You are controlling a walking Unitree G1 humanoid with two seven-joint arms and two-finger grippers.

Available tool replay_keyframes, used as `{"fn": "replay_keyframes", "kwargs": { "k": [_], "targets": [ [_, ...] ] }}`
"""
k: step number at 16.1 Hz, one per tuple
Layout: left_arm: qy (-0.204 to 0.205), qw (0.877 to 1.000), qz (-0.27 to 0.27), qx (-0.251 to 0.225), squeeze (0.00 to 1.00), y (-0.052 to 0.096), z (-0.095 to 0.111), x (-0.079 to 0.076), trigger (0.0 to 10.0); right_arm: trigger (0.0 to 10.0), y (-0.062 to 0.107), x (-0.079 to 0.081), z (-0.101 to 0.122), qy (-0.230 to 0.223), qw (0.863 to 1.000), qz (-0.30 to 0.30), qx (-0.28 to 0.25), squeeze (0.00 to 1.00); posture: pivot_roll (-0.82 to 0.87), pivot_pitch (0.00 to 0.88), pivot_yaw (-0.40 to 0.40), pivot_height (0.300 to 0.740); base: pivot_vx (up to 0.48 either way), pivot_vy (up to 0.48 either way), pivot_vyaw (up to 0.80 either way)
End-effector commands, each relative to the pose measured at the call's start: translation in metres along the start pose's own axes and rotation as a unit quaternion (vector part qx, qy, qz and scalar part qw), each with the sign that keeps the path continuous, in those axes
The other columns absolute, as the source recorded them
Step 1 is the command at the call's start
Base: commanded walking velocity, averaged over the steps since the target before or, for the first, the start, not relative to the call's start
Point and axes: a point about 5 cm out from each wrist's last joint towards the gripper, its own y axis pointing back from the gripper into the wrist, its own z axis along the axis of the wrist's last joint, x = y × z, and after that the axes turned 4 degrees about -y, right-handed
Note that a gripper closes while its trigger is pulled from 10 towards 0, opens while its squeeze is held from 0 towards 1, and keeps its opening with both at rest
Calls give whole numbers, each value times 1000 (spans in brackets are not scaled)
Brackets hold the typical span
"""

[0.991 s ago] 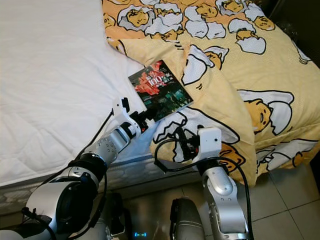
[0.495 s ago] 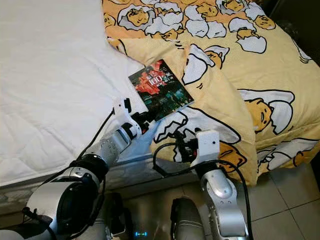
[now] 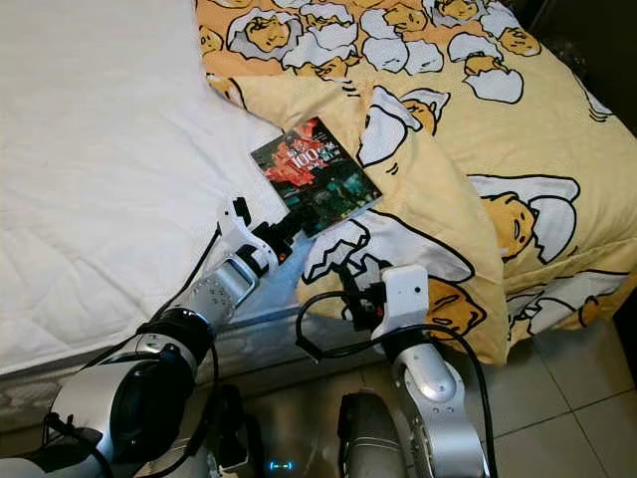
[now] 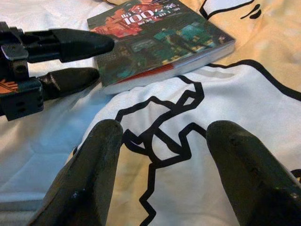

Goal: Clean up the room

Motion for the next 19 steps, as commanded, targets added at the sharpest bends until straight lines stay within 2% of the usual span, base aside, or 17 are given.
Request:
{"fn": "replay_keyframes", "kwargs": {
  "k": [1, 6, 8, 10, 17, 19],
  "targets": [
    [54, 994, -79, 49, 0, -18, -57, -59, 0, 10000, 4, 1, 0, -2, 1000, 0, 1, 0, -217, 152, -6, 653, 0, 0, 0],
    [50, 994, -98, 24, 0, -18, -43, -58, 0, 10000, 2, 1, -3, -3, 1000, -4, 6, 0, -198, 133, 0, 653, 0, 0, 0],
    [70, 992, -102, 3, 0, -18, -35, -56, 0, 10000, 0, 3, -3, -4, 1000, -5, 6, 0, -200, 128, 3, 653, 0, 0, 0],
    [70, 991, -116, -8, 0, -18, -28, -58, 0, 10000, 0, 2, -4, -3, 1000, -6, 8, 0, -195, 129, 1, 653, 0, 0, 0],
    [61, 992, -110, -1, 0, -16, -31, -54, 0, 10000, 0, 2, -6, 0, 1000, -11, 10, 0, -189, 137, 1, 653, 0, 0, 0],
    [39, 994, -103, 5, 0, -15, -30, -51, 0, 10000, -1, 3, -6, -1, 1000, -11, 10, 0, -188, 141, 3, 653, 0, 0, 0]
  ]
}}
